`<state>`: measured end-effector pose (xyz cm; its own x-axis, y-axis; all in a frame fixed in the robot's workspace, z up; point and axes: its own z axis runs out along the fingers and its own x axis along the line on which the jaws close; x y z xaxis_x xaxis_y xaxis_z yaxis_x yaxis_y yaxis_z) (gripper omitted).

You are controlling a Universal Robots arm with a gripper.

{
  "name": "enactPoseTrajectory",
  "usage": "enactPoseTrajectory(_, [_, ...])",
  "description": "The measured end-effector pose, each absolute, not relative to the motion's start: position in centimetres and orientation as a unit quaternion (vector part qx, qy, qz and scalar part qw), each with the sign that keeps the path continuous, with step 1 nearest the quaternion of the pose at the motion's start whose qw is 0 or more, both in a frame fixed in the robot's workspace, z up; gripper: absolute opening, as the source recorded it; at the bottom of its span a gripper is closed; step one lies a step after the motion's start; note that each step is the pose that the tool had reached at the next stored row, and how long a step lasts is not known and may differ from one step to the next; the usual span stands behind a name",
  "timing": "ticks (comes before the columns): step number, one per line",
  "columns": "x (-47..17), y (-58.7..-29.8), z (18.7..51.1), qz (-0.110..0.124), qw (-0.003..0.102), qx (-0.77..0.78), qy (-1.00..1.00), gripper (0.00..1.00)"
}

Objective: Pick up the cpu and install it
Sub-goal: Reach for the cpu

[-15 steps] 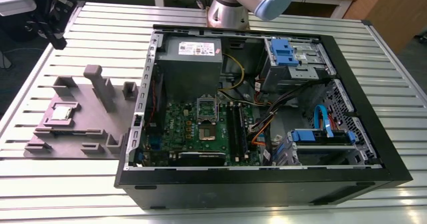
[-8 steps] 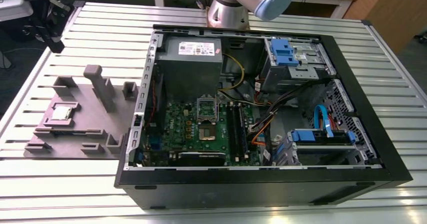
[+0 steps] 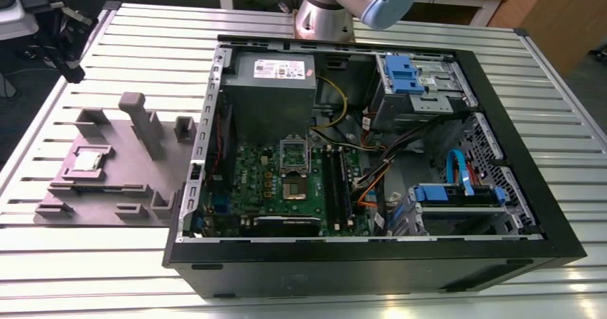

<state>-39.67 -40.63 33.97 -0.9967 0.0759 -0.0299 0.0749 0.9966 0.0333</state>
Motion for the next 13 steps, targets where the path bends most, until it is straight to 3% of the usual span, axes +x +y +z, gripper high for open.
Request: enactPoseTrajectory(13, [-40.15,-40.77,33.57,0.014,0.015,0.038,0.999,0.1])
